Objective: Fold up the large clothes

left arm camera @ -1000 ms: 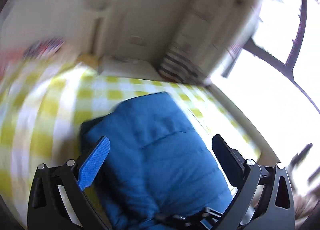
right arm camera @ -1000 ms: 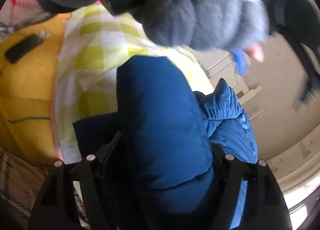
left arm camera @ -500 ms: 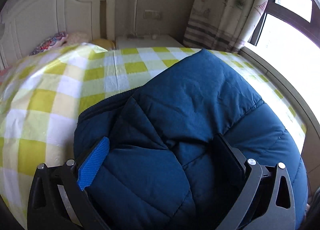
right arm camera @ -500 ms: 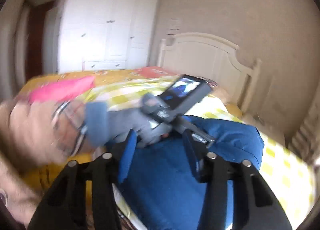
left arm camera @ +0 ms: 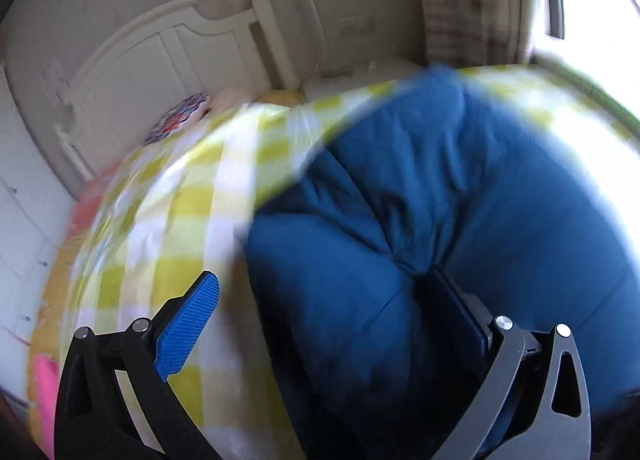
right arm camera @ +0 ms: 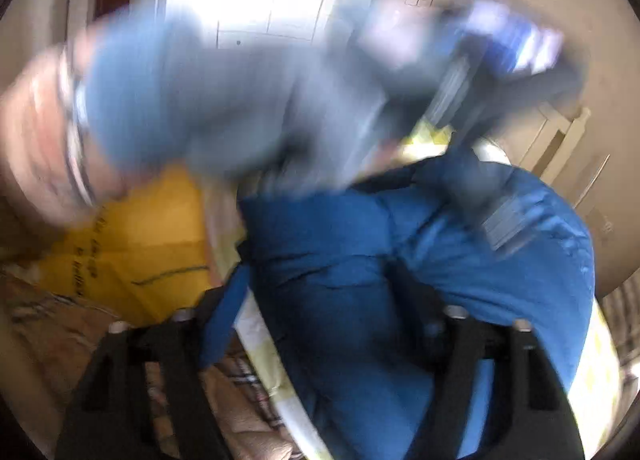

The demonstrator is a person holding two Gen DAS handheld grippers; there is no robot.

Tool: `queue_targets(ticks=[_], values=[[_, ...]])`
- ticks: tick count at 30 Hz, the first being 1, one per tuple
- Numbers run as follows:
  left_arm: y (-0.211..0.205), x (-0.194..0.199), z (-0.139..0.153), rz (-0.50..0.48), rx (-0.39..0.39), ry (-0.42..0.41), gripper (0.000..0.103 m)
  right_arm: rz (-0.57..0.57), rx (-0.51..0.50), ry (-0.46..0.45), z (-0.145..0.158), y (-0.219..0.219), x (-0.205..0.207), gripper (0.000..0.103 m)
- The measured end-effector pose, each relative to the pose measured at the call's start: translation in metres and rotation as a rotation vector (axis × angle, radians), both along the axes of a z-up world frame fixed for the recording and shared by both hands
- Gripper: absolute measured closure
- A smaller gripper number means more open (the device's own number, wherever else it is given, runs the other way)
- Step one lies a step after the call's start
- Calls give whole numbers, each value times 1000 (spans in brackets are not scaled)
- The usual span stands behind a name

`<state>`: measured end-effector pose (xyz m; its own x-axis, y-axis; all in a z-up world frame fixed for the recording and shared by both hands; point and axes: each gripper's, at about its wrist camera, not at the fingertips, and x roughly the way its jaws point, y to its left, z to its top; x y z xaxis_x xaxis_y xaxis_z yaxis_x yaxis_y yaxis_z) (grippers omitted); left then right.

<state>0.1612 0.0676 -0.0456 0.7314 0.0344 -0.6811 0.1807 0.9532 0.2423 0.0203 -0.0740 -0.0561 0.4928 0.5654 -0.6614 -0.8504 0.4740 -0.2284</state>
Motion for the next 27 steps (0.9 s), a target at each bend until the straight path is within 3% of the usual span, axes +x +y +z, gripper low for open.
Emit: queue_targets(ticks=[1,3,7,10,12,14,16,17,19,23,27], values=[[6,-5,-4,40,-31,-18,4,19,36,21,17,-15,0,54],[14,-12,-4,72,-36,-23,4,4,78,-12,44,-43,5,54],[18,-14,-5,85,-41,-28,4,-194,203,-79,106,-105,45,54],[19,-14,-4,84,-49,-22,4,-408,277,-69,135,-140,122,54],[18,-16,-4,85,-55,-24,4,-479,266,-39,128,-147,170,55],[20,-18,-5,88,-59,-30,4,-542,219,45,99,-141,226,57],[19,-18,-6,96,-59,-37,4,-592,-9,142,30,-123,278,55],[21,-18,-5,116,-60,-47,4,-574,-31,164,13,-117,287,53],[21,-17,-8,122,-54,-45,4,-594,19,227,12,-128,302,51],[24,-19,-11,112,-88,-50,4,-592,-110,188,27,-109,293,43],[27,-20,-13,114,-114,-61,4,-603,1,109,52,-82,267,43]])
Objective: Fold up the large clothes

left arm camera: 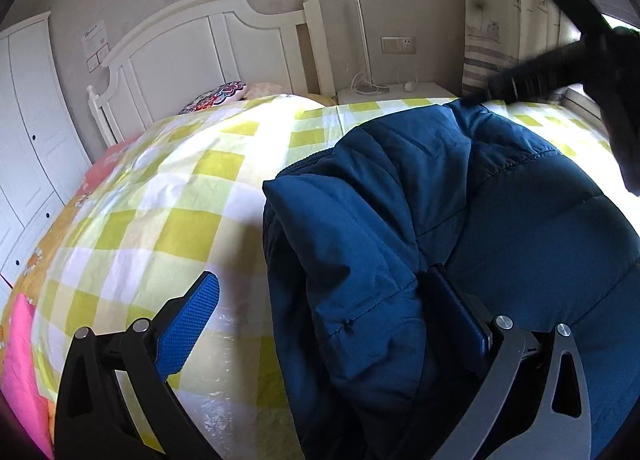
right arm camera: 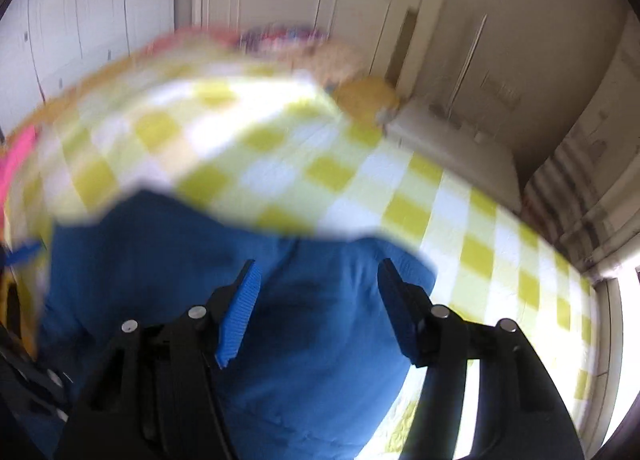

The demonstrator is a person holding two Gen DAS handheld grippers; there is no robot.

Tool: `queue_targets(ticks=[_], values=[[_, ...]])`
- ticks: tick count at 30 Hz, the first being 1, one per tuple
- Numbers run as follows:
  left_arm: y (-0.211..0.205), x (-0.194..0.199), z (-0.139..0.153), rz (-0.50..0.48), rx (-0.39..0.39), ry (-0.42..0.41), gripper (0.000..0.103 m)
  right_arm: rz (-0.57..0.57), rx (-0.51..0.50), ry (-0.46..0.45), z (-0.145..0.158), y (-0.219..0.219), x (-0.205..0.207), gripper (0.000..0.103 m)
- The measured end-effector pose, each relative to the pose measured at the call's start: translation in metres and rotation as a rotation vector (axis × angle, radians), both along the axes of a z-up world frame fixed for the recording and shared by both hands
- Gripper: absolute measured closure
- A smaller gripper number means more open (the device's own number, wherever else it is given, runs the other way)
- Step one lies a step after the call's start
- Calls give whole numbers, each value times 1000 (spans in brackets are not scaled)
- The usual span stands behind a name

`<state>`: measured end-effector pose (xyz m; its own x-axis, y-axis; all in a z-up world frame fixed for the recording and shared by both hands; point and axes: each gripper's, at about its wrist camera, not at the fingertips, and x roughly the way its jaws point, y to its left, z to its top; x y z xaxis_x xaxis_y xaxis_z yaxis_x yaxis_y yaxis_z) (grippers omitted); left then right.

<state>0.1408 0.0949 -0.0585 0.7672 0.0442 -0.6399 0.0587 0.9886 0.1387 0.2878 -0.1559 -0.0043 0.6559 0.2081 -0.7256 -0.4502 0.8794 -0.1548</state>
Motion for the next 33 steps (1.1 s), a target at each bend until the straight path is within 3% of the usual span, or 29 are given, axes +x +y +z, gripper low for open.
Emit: queue_targets(ticks=[3,5,7,9,14,19,22,24,25,29,33], values=[[1,0,0,0,-8,-1,4,-15,20,-43,15,16,6,39],[0,0,0,1,-3,-2,4,-27,-46,46,-13,29,27,34],[1,-2,2,8,2,-3,4,-35,-138,156,-59,40,44,21],[3,-6,4,17,13,7,4,-79,-99,152,-65,35,51,16],[8,-18,3,15,-24,7,4,-71,-154,112,-46,41,39,16],[13,-18,-2,9,-82,11,4,40,13,6,3,59,-2,16],[12,-19,-2,8,-85,9,4,163,-60,-1,-4,95,-21,17],[14,-19,-4,9,-96,8,4,168,-248,42,-51,121,-16,18],[15,-18,-5,16,-98,14,4,164,-273,54,-64,125,-13,17],[24,-16,-10,-8,-144,22,4,179,-197,91,-44,118,-13,17],[25,-16,-11,-11,-158,17,4,150,-34,-1,5,77,-41,16]])
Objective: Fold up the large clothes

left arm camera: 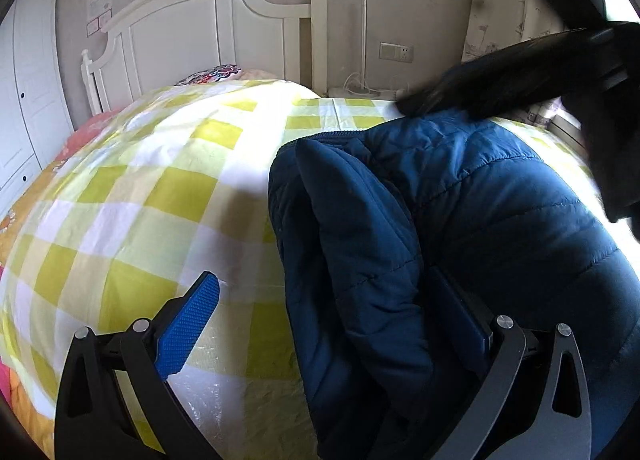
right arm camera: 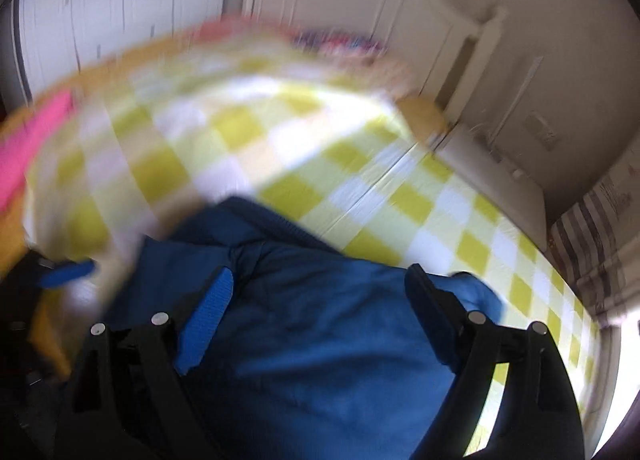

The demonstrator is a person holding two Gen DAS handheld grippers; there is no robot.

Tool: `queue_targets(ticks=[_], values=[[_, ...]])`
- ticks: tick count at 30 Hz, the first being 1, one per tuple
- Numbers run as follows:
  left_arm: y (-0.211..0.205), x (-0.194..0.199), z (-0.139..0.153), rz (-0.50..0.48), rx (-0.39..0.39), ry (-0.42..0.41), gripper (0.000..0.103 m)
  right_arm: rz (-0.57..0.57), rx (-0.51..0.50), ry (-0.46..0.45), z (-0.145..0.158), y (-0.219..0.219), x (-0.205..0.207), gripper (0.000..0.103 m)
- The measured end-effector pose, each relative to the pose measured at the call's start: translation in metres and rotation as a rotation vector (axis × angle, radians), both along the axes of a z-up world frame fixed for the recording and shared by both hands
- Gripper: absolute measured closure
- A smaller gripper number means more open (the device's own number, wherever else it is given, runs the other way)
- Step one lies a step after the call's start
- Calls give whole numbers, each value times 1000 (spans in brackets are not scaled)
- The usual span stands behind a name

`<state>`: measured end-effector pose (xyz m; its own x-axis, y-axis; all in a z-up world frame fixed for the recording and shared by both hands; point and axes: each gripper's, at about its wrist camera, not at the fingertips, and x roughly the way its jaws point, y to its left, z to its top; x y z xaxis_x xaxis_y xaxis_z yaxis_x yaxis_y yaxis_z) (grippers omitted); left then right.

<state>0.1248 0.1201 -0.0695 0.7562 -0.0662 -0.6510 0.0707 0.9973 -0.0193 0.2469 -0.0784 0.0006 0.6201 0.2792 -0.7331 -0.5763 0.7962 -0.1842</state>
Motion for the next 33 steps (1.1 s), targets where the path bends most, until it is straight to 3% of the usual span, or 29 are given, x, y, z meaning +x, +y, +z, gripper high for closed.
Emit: queue_targets(ticks=[4,6,8,9,11,13,17,20,21,23,25,28,30,33], values=[[0,1,-1,0,-15,-3,4,-55,113,-30,21,-55,-30,11],[1,3,-1,-1,-26,-1,4,-85,69,-2,-4,-70,-32,11],[2,2,-3,0,-30,3,4,-91,15,112,-59,-75,-22,11],[2,3,-4,-3,-36,10,4,-93,106,119,-65,-87,-22,10],[3,3,-5,-8,-49,9,4,-85,115,145,-55,-93,-24,12],[3,2,-5,-4,-48,5,4,-113,98,120,-39,-91,-36,19],[4,2,-6,-4,-58,4,4,-12,183,-39,-8,-89,-112,19],[3,1,-4,-10,-53,13,4,40,82,-20,-51,-79,-149,22],[0,1,-1,-18,-21,16,4,29,129,-53,-57,-84,-155,22],[-10,-3,14,-21,93,24,4,18,193,-20,-58,-96,-153,22],[-17,-7,33,41,206,-14,5,15,187,-18,-56,-96,-151,21],[-25,-14,79,47,181,-129,5,11,176,-24,-57,-89,-152,20],[-41,-6,99,39,223,-188,5,13,185,-21,-57,-91,-152,20],[-66,42,78,4,348,-98,5,14,205,-29,-58,-96,-155,20]])
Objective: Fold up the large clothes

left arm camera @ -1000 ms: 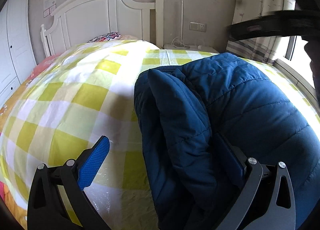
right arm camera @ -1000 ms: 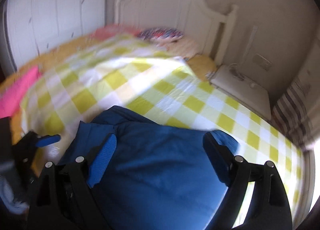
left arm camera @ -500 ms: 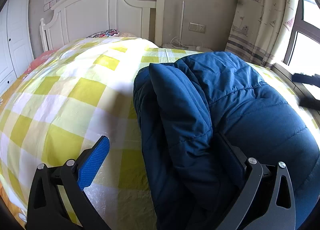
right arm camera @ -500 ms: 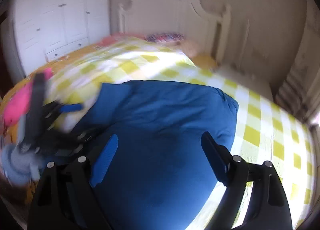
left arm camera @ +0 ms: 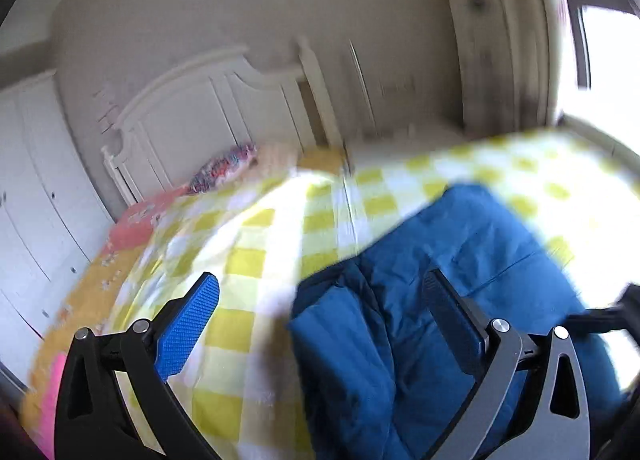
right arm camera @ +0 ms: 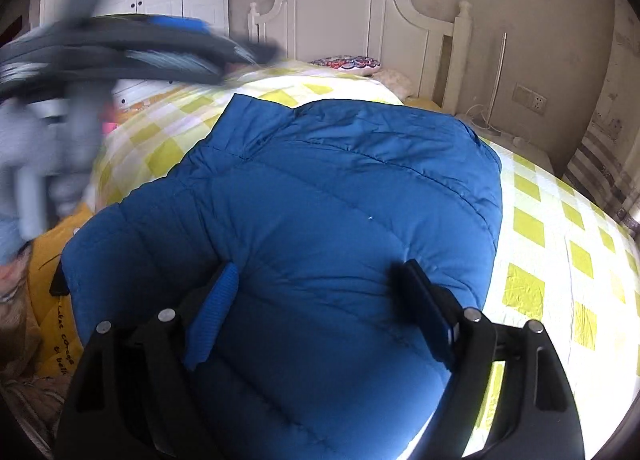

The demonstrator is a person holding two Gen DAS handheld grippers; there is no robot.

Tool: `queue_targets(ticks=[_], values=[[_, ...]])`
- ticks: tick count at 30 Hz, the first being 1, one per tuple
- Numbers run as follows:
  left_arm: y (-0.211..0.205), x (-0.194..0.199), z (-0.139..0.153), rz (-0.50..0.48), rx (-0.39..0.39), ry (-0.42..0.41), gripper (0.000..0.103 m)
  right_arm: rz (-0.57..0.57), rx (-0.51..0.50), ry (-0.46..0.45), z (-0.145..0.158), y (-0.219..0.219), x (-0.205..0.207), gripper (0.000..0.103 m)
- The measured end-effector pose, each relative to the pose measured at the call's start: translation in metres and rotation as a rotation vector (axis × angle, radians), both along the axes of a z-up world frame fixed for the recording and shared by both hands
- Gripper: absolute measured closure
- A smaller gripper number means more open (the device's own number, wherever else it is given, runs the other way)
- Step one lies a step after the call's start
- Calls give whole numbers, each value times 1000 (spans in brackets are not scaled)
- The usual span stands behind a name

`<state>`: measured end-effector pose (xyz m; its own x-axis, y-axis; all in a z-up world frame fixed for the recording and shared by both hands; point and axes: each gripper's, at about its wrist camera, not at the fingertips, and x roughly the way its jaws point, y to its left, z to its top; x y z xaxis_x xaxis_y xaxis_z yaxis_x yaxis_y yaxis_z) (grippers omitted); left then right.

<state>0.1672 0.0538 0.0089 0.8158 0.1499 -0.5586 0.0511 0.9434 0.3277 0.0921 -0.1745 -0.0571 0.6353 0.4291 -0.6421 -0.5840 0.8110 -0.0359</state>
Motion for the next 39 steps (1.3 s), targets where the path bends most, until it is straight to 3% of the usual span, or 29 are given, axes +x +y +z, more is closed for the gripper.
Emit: queue_targets(ticks=[2,3,5,9,11,13,15,17,19,21,23,25,27,29,30,32,33,37,39], values=[[-3,35,-46,36,77,144,4,6,-1,-5,4,-3,-4,20],[7,45,-66,13,-18,183,4,13,-1,-6,10,-7,-7,20],[38,48,-73,27,-194,201,4,7,-5,0,26,-17,-17,21],[46,39,-75,32,-191,163,4,9,89,-127,71,-41,-63,21],[41,39,-75,40,-169,146,4,23,121,-171,77,-46,-79,20],[37,39,-73,44,-161,135,4,41,91,-143,60,-39,-75,19],[35,37,-71,37,-171,134,4,55,-53,27,-1,-12,-55,19],[36,30,-63,49,-147,116,4,47,-32,-26,-19,-7,-55,16],[39,8,-42,106,-115,53,6,51,-64,-6,-12,-6,-50,17],[41,-31,-17,60,-172,-35,6,61,-61,1,-13,-7,-47,16],[40,-60,-5,22,-181,-78,6,59,-41,-1,-15,-11,-46,15],[30,-83,-13,-21,-153,-60,6,59,-45,4,-15,-12,-44,15],[16,-87,-54,-52,-79,31,5,58,-53,8,-15,-11,-44,15],[30,-89,-67,-36,-191,-4,4,80,-101,11,-13,-5,-45,14],[40,-86,-71,-35,-269,28,4,98,-128,23,-8,-3,-47,14],[45,-82,-70,-47,-295,45,4,134,-157,39,6,-2,-44,21],[43,-81,-69,-51,-284,43,4,129,-154,15,18,-4,-38,26],[45,-78,-70,-50,-300,36,4,18,-127,-84,56,-8,18,28],[47,-79,-73,-50,-320,33,4,-63,-86,-27,51,-9,73,28]])
